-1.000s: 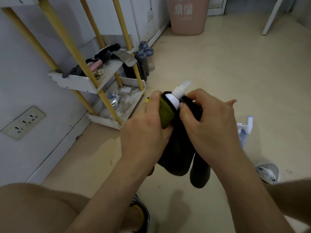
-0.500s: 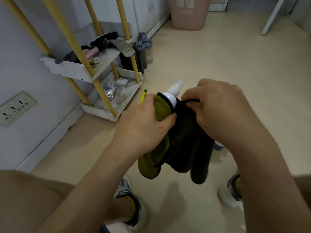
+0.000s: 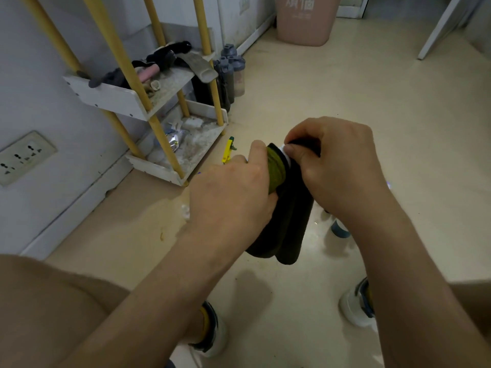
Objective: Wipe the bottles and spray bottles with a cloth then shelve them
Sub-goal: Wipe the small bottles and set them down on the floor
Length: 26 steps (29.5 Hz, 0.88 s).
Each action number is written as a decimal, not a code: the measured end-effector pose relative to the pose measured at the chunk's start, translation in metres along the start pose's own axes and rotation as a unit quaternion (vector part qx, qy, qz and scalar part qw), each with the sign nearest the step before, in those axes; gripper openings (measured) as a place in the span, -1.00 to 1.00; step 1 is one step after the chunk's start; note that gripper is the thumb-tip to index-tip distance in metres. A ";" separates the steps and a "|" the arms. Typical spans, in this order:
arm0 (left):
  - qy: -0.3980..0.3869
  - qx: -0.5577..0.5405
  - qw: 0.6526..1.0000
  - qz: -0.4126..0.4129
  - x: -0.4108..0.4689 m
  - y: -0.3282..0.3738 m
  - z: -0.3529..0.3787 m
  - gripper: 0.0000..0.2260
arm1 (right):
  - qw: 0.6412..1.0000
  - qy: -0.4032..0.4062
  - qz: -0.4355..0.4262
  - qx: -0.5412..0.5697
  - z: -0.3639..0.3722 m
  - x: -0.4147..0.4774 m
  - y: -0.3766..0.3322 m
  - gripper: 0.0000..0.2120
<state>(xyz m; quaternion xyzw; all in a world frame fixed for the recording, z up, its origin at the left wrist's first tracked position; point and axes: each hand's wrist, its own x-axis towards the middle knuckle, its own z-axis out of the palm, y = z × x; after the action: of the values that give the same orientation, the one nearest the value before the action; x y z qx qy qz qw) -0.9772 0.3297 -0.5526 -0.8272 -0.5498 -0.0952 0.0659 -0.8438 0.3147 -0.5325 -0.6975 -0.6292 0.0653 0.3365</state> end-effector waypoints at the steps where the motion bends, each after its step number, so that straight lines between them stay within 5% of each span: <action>1: 0.010 0.006 1.000 0.002 0.000 0.000 0.000 -0.52 | 1.000 -0.009 -0.001 -0.002 0.000 0.001 -0.001 -0.87; 5: 0.035 -0.017 0.999 0.023 0.002 -0.004 0.001 -0.50 | 1.000 -0.014 0.006 0.011 0.000 0.002 0.000 -0.85; 8: 0.025 -0.185 0.982 0.006 0.002 -0.009 0.005 -0.51 | 0.997 0.057 -0.004 0.060 0.005 -0.003 0.004 -0.91; 12: 0.053 -0.402 0.913 -0.036 0.001 -0.004 0.005 -0.60 | 0.995 0.064 0.012 0.078 0.029 -0.018 0.011 -0.77; 18: 0.031 -0.488 0.871 -0.051 0.006 0.001 0.009 -0.72 | 0.964 0.170 0.018 0.206 0.019 -0.028 0.013 -0.80; 22: 0.025 -0.459 0.886 -0.061 0.005 0.000 0.016 -0.65 | 0.967 0.200 -0.056 0.148 0.004 -0.020 0.004 -0.87; 26: 0.072 -0.451 0.889 -0.037 0.000 0.002 0.010 -0.59 | 0.976 0.161 -0.025 0.144 0.019 -0.023 0.012 -0.84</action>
<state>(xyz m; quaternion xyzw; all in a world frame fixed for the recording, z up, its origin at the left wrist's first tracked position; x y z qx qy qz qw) -0.9741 0.3313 -0.5618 -0.7378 -0.4712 -0.3951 -0.2785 -0.8485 0.3013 -0.5610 -0.6268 -0.5683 0.0341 0.5320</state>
